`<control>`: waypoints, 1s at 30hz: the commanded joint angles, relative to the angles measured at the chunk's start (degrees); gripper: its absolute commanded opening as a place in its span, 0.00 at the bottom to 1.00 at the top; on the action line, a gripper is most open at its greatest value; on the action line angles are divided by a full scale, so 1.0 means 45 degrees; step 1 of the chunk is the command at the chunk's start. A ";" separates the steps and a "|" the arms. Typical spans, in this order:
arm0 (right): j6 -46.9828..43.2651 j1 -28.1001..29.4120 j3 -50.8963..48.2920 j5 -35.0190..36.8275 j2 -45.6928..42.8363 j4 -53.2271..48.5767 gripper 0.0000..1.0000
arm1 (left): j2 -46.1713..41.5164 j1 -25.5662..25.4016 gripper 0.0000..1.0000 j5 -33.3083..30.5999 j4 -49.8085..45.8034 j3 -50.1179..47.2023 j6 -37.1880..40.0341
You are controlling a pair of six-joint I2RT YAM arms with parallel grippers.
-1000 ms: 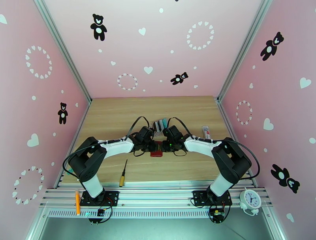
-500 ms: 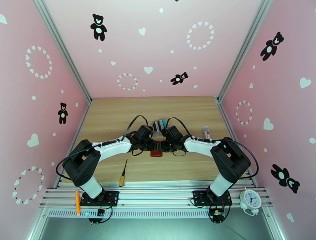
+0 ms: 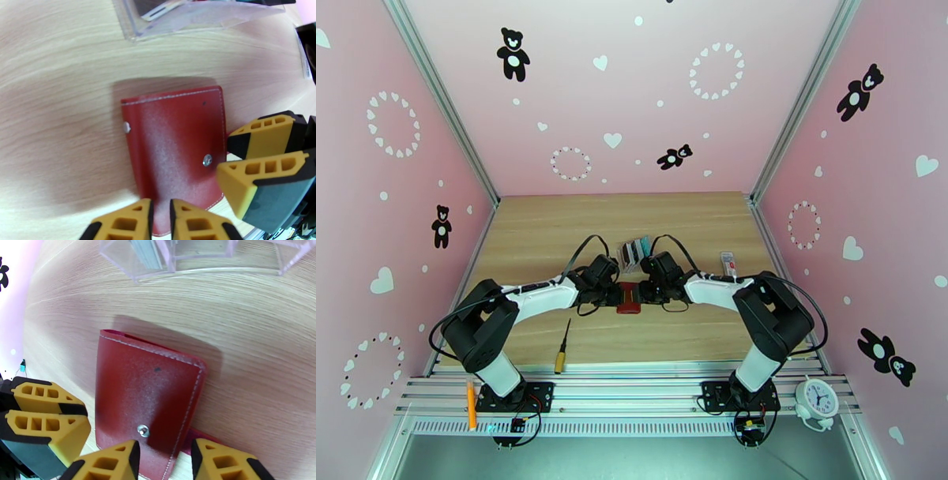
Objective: Put the credit cards into the card holder
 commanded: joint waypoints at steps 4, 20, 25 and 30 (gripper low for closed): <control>0.0236 -0.0014 -0.0127 -0.0418 0.0352 0.0374 0.40 | 0.0210 0.0129 0.15 -0.0289 0.0042 -0.0200 -0.0141; 0.0757 -0.0141 -0.0214 -0.1202 -0.0028 0.0916 0.40 | 0.0507 0.0402 0.08 -0.0159 0.0166 -0.0278 -0.0239; 0.1162 -0.0229 -0.0332 -0.1776 -0.0080 0.1500 0.39 | 0.0526 0.0553 0.08 -0.0024 0.0359 -0.0397 -0.0258; 0.1565 -0.0268 -0.0448 -0.2287 -0.0185 0.2010 0.39 | 0.0329 0.0715 0.23 0.0188 0.0600 -0.0540 -0.0317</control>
